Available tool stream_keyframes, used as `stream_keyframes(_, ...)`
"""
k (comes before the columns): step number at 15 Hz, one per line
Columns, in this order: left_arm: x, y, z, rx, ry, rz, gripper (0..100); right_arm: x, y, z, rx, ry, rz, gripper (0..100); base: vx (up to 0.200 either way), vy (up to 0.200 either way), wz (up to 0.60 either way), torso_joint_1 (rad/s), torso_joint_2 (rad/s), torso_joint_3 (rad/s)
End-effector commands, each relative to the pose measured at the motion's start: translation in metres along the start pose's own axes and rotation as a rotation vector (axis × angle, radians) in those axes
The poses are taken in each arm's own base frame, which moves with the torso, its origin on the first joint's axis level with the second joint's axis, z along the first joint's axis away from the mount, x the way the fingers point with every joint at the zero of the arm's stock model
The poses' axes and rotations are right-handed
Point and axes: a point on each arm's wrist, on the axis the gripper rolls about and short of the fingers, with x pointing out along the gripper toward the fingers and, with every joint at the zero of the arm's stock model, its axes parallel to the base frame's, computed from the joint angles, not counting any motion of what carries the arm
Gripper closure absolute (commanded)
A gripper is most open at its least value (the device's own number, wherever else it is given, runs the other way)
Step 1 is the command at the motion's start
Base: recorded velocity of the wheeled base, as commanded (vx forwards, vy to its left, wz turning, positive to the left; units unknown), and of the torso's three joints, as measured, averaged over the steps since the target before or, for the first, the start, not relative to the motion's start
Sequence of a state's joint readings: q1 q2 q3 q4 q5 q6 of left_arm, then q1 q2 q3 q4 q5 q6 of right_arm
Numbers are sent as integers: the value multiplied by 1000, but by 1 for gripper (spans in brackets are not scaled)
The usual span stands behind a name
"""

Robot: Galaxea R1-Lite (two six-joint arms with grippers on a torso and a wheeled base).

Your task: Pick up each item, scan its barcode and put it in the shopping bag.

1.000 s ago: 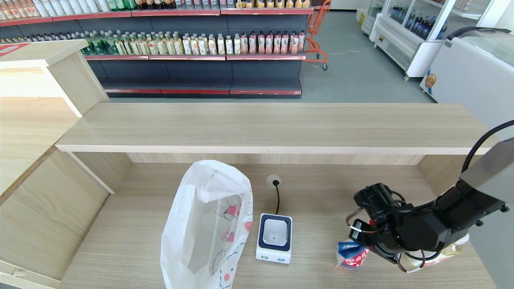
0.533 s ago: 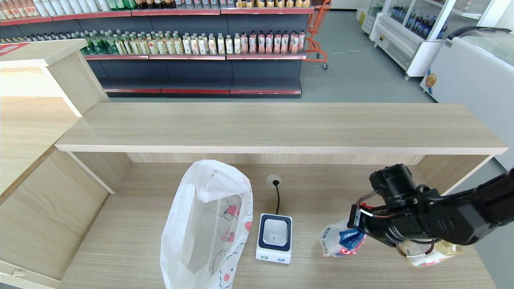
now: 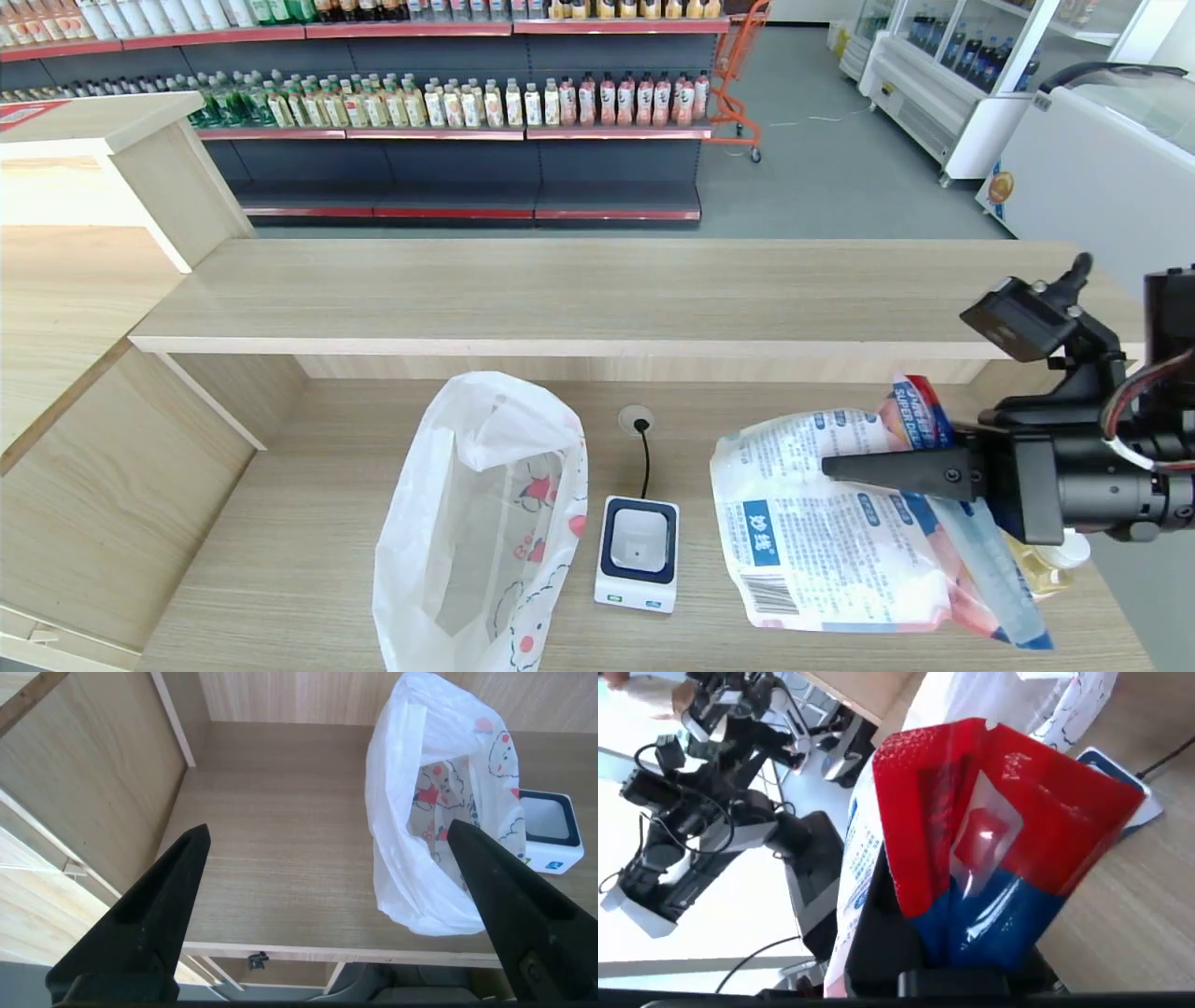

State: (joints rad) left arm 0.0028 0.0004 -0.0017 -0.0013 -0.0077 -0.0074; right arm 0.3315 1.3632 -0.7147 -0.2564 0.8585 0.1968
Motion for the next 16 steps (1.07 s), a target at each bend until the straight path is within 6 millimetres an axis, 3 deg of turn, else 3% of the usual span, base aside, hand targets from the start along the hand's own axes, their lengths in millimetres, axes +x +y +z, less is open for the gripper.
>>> stream_keyframes(1,0,0,0,0,-1,0,0,-11,13,-4,-102,-27,25,100,0,0,0,0,0,0)
stream_keyframes(8,0,0,0,0,-1,0,0,-20,22,-18,-200,-44,154,100,0,0,0,0,0,0)
stream_keyframes(16,0,0,0,0,-1,0,0,-18,18,-46,-208,13,162,100,0,0,0,0,0,0)
